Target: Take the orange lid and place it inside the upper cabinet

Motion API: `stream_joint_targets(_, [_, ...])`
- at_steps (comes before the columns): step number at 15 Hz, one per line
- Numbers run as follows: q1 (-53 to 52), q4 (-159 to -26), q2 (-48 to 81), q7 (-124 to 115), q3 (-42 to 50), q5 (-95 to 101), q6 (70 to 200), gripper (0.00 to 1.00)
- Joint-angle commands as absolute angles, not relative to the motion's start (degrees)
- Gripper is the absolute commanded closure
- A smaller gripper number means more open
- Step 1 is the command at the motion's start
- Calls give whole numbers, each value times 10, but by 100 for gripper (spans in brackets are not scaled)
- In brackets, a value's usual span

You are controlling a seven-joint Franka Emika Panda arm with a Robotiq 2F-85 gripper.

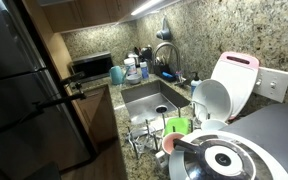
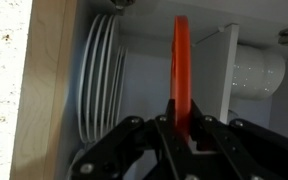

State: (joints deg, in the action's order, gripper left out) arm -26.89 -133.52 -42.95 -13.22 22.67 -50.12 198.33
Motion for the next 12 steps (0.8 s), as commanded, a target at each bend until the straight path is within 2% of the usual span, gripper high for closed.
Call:
stream_joint_targets(1, [-268,-1297,-395,-156,230,-503,1983,96])
stream_joint_targets(3, [-269,-1321,-414,-140,227,-501,1983,96])
stream_joint_targets(4, [-269,-1320,-412,-139,227,-501,1983,86])
stream_joint_targets(7, [-268,-1322,-412,-139,227,-501,1983,86])
stream_joint_targets(8, [-268,-1322,-412,-139,227,-501,1983,96])
stream_joint_targets(12, [-270,-1301,-386,-149,236,-504,1983,96])
